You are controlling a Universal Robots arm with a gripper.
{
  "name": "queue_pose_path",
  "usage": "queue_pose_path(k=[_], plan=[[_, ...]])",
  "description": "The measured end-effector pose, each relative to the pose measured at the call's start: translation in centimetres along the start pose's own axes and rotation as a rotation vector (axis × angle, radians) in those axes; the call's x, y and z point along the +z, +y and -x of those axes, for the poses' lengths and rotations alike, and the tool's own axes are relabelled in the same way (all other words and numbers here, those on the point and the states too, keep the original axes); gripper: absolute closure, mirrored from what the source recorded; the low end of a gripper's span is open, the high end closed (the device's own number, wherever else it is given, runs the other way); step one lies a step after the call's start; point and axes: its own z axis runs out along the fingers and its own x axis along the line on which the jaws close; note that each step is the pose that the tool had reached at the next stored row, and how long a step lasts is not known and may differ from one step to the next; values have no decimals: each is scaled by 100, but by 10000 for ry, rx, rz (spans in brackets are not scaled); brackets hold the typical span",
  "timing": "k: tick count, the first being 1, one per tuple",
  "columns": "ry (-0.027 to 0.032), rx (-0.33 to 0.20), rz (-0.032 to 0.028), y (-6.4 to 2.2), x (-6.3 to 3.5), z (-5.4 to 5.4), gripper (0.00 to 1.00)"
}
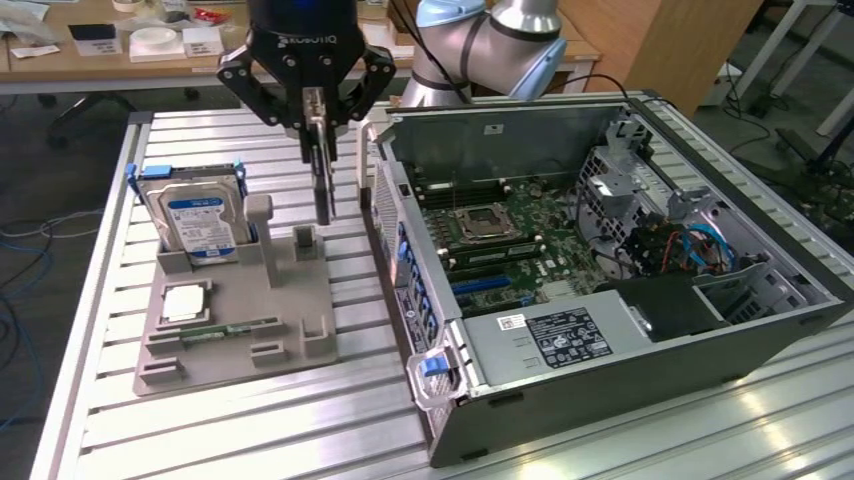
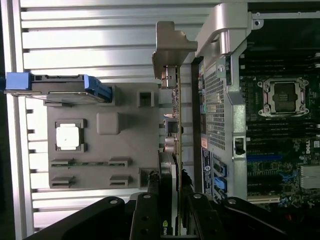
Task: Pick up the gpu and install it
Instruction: 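Pick up the gpu and move the gpu toward the slot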
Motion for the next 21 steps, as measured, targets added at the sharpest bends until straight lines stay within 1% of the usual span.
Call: queue_pose_path(k=[10,21], plan=[[-1,0,1,14,6,216,73],[0,0,1,28,11,425,73]])
